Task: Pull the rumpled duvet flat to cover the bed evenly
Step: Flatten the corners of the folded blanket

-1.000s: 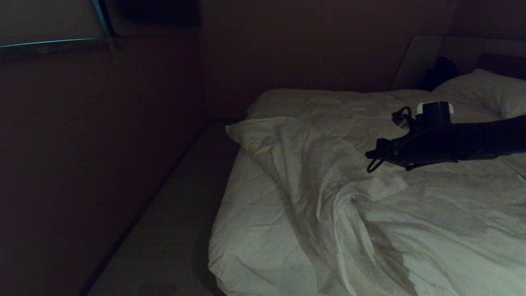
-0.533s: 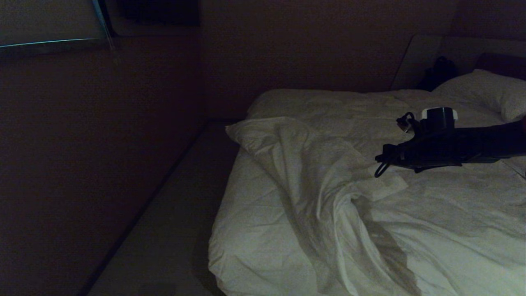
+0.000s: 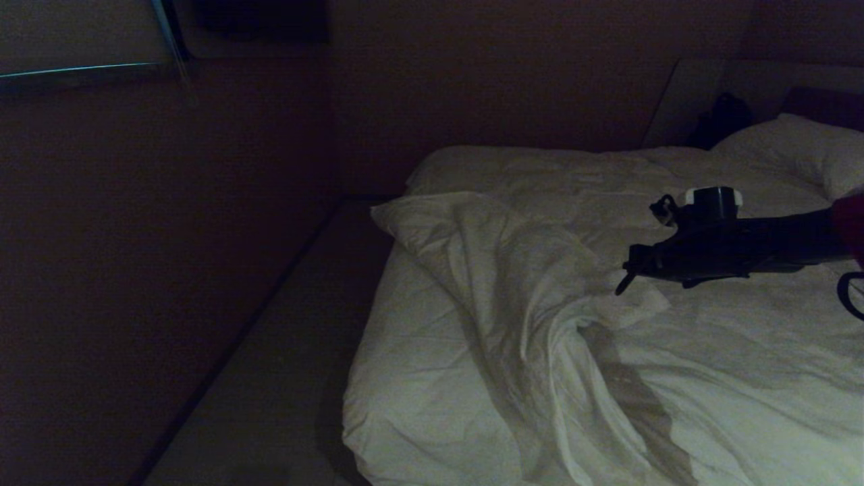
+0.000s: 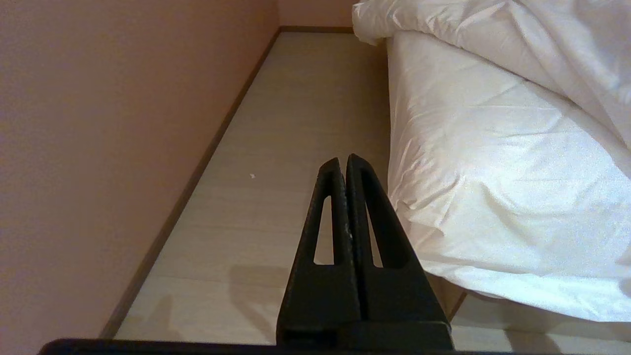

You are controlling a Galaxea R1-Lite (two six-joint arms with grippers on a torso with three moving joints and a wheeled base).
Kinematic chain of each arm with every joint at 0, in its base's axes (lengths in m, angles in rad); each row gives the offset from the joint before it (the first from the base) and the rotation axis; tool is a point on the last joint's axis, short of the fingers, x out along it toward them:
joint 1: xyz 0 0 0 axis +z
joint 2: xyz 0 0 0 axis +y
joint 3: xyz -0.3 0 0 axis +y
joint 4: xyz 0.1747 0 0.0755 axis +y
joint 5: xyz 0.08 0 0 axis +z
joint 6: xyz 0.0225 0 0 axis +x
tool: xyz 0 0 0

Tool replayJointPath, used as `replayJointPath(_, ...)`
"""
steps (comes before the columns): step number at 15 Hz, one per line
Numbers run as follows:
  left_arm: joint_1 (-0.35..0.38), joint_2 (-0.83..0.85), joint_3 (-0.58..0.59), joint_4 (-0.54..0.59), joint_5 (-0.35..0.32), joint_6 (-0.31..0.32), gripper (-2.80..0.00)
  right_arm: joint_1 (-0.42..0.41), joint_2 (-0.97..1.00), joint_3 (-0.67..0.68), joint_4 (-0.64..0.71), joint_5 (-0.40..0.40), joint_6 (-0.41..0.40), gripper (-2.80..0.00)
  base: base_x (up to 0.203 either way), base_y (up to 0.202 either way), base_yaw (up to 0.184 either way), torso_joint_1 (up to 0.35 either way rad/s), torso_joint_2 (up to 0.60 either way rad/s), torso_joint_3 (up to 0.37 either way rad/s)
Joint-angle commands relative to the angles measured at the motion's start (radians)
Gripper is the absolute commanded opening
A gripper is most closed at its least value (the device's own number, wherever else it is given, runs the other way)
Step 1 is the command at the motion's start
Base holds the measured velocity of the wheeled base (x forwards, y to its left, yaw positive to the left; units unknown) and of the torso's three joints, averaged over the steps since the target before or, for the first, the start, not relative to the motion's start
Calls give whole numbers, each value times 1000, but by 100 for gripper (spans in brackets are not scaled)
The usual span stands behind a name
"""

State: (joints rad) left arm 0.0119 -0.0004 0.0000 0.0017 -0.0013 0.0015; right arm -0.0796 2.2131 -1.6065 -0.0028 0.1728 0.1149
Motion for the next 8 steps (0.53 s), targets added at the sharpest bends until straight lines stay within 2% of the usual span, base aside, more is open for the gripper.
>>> replayJointPath(1,0,0,0,0,0,0,-280,-11,51,-28,0,-36,7,-280,0,0,0,0,0,0)
replayJointPath(8,0,0,0,0,0,0,-280,-11,98,-63,1,-42,14,-280,0,0,0,0,0,0)
